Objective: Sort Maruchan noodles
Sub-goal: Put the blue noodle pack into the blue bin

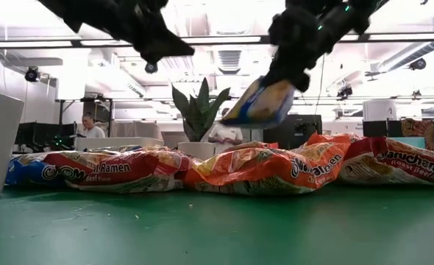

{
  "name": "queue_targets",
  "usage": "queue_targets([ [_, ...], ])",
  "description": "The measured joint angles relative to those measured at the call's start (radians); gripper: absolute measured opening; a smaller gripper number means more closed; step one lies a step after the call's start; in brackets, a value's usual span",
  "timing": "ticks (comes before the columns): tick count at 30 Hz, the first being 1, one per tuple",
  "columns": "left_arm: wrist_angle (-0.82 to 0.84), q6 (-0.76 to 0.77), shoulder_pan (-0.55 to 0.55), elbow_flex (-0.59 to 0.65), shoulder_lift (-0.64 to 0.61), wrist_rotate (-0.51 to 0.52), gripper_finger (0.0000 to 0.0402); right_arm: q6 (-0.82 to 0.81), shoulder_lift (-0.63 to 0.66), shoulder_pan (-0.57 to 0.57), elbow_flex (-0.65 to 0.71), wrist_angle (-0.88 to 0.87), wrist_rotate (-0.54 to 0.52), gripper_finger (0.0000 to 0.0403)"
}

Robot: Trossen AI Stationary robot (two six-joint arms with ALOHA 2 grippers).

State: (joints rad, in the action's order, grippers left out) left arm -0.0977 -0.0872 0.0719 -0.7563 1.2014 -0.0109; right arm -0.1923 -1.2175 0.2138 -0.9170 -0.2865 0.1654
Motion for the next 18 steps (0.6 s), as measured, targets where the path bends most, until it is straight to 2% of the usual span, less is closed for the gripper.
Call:
queue_targets([
  [5, -0.028, -0.017, 0.000, 0.000, -0.028, 0.000, 0.0000, 0.188, 0.074, 0.000, -0.111, -0.335, -0.181, 0.0008],
  [11, -0.031, -0.017, 0.000, 0.000, -0.029, 0.000, 0.0000, 0.404, 0.093, 0.003, -0.225, -0.690, -0.527, 0.0008],
  [15, -0.029, -0.016, 0.000, 0.000, -0.017, 0.000, 0.0000, 0.504, 0.106, 0.003, -0.241, -0.796, -0.674, 0.0008],
  [18, -0.026, -0.015, 0.000, 0.000, -0.014, 0.000, 0.0000, 0.583, 0.127, 0.003, -0.219, -0.836, -0.716, 0.0008],
])
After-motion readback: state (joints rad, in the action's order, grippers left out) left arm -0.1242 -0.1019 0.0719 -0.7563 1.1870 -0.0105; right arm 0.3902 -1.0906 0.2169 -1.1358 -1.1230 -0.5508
